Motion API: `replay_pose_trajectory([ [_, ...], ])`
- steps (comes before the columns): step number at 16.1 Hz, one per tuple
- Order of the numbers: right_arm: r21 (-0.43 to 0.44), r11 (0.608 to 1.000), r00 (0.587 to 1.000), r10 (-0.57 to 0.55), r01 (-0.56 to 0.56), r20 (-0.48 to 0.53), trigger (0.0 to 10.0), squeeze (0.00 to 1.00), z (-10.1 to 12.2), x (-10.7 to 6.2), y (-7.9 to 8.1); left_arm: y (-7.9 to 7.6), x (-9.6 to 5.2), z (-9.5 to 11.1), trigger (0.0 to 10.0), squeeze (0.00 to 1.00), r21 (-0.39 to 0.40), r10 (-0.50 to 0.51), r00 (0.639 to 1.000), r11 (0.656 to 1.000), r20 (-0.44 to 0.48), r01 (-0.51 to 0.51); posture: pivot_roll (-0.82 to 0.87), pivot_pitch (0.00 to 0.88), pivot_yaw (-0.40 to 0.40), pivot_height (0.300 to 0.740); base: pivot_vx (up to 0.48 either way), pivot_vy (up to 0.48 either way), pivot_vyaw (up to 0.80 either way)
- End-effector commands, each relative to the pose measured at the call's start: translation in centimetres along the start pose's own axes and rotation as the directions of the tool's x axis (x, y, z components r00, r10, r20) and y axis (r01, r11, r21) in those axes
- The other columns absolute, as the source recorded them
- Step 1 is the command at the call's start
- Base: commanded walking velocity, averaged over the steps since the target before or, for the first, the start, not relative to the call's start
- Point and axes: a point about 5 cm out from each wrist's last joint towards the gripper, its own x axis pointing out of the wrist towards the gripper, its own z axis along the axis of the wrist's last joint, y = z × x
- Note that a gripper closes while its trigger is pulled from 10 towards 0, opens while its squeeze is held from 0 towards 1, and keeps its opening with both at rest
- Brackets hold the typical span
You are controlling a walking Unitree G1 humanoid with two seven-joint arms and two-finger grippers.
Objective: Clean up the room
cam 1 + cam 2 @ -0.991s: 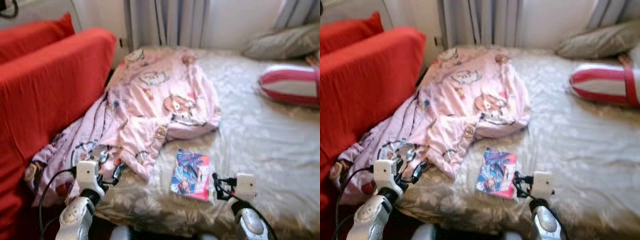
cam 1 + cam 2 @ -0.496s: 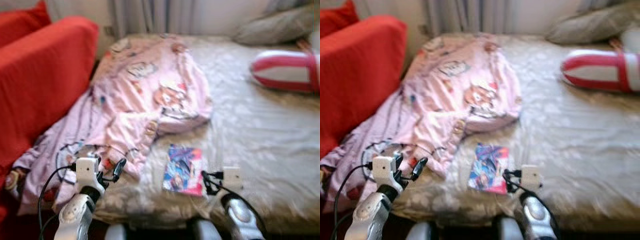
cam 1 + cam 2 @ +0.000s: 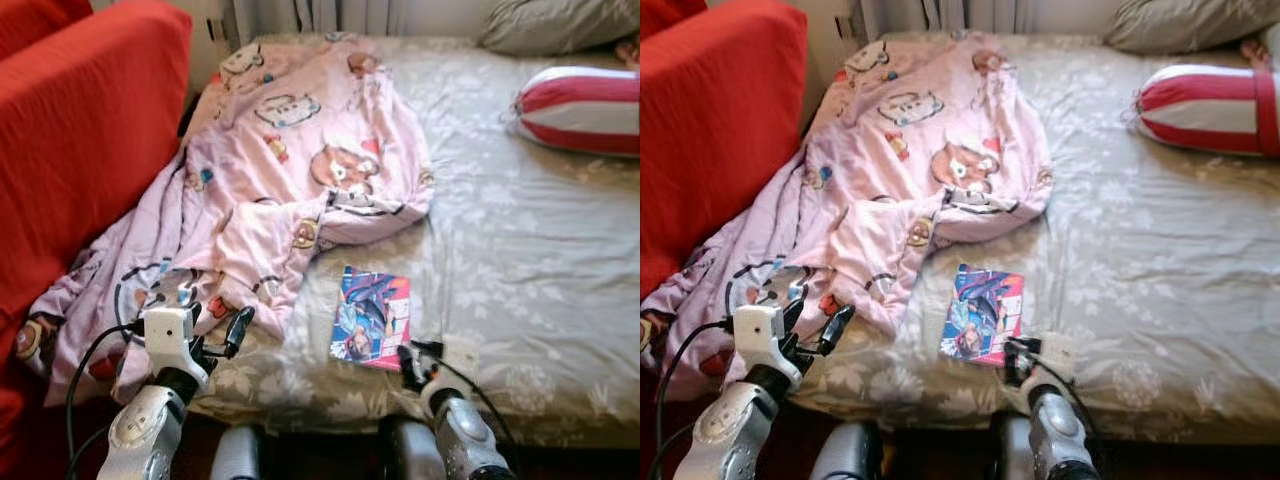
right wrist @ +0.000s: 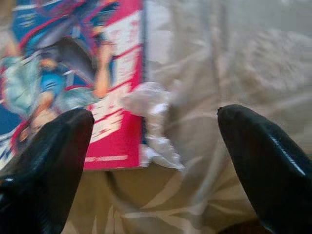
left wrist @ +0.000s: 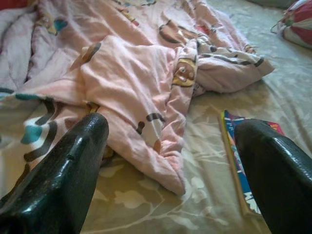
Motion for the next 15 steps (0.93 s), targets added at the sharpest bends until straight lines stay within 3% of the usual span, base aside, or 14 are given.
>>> replay_pose_trajectory([
  [1, 0.047, 0.998, 0.999, -0.048, 0.048, -0.006, 10.0, 0.0, -0.4, -0.2, -0.6, 0.2, -0.5, 0.0, 10.0, 0.0, 0.028, -0.003, 1.0, 1.0, -0.022, 0.004, 0.15, 0.197, -0.012, 0.62, 0.0, 0.0, 0.0],
  [3, 0.111, 0.991, 0.997, -0.074, 0.074, 0.001, 10.0, 0.0, -0.4, -0.2, -0.8, 0.8, -1.1, 0.6, 10.0, 0.0, 0.026, 0.029, 1.0, 0.999, -0.009, -0.028, 0.17, 0.205, -0.024, 0.62, 0.0, 0.0, 0.0],
  [4, 0.12, 0.989, 0.997, -0.081, 0.08, 0.001, 10.0, 0.0, 0.1, 0.1, -0.5, 1.0, -1.9, 0.9, 10.0, 0.0, 0.044, 0.036, 0.999, 0.998, -0.024, -0.035, 0.17, 0.265, -0.022, 0.62, 0.0, 0.0, 0.0],
  [9, 0.134, 0.99, 0.999, -0.054, 0.053, 0.004, 10.0, 0.0, 1.3, 0.7, 0.2, 0.9, -4.1, 0.9, 10.0, 0.0, 0.057, 0.071, 0.996, 0.996, -0.051, -0.068, 0.21, 0.32, -0.025, 0.62, 0.0, 0.0, 0.0],
  [15, 0.168, 0.984, 0.997, -0.061, 0.053, 0.042, 10.0, 0.0, 2.7, 1.2, 0.2, -0.7, -3.2, 3.0, 10.0, 0.0, 0.062, 0.031, 0.999, 0.998, -0.006, -0.031, 0.23, 0.383, -0.017, 0.62, 0.0, 0.0, 0.0],
])
